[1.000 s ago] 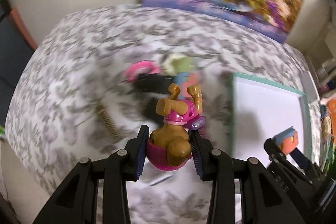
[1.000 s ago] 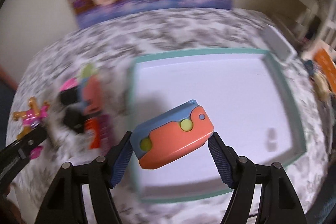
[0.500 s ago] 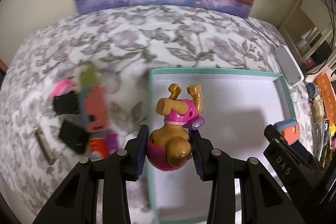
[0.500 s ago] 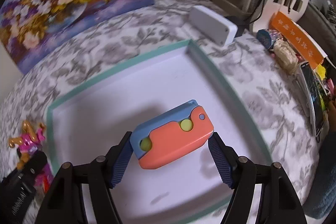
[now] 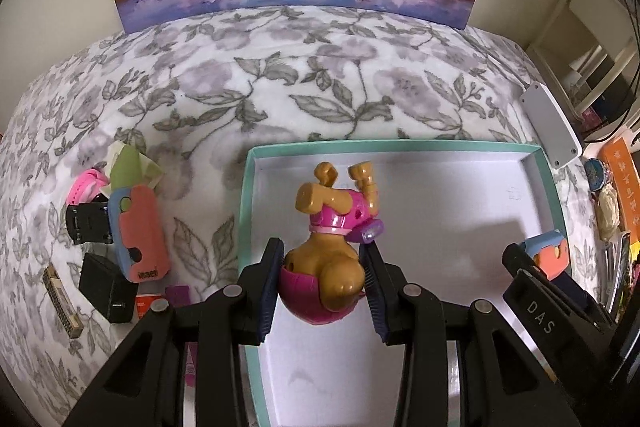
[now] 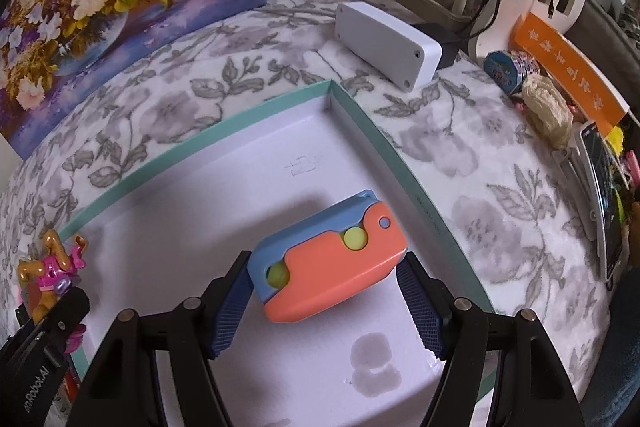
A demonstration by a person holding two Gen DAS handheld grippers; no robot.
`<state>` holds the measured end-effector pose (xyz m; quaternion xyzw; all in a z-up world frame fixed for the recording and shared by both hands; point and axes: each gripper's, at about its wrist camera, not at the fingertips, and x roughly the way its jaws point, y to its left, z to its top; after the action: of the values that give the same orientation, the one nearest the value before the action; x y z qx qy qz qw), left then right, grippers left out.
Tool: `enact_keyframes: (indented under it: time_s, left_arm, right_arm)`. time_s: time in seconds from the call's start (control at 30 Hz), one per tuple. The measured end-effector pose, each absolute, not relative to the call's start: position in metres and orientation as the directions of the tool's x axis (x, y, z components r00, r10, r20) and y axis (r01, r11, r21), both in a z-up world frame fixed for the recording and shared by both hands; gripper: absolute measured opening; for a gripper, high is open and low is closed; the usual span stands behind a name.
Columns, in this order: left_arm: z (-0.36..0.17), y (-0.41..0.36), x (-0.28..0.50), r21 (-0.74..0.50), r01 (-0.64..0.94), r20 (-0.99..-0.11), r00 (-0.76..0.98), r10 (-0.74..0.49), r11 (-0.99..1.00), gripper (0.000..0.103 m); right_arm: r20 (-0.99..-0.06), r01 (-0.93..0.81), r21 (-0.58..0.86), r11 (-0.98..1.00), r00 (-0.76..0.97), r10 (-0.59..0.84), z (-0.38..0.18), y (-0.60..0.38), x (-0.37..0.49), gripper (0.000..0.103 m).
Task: Organize rigid objects
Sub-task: 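Carry both toys into the white tray and open both grippers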
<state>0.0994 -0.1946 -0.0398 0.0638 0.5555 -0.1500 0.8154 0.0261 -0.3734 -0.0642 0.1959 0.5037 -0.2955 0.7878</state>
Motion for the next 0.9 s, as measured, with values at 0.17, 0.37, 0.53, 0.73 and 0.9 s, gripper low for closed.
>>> enact_keyframes:
  time_s: [0.17,0.37,0.53,0.73,0.9]
  left_arm:
    - [-0.037,-0.196,0.095,-0.070,0.333,-0.925,0.332,-0.186,0.940,0.040]
    - [-0.034,-0.196,0.092,-0.068,0.345,-0.920,0.342,-0.193,0.936,0.041]
    - [-0.037,-0.192,0.093,-0.058,0.331,-0.924,0.339,-0.176,0.942,0.042]
    - [-0.034,-0.177,0.097,-0.046,0.280,-0.920,0.363,-0.150,0.959,0.071]
    - [-0.041,-0.163,0.102,-0.026,0.234,-0.928,0.357,-0.111,0.972,0.080]
  right_arm:
    - [-0.910,0.646,0.016,0.763,0.325,-0.256,-0.064,-0.369,0.026,0.075]
    - [-0.916,0.638,0.014,0.770,0.316,-0.246,-0.067,-0.366,0.025,0.075]
    - [-0.922,0.628,0.007,0.778,0.305,-0.238,-0.072,-0.364,0.025,0.075]
    - [-0.931,0.610,-0.008,0.792,0.285,-0.229,-0.079,-0.360,0.028,0.076]
    - [-0.931,0.596,-0.032,0.802,0.274,-0.241,-0.081,-0.356,0.030,0.081]
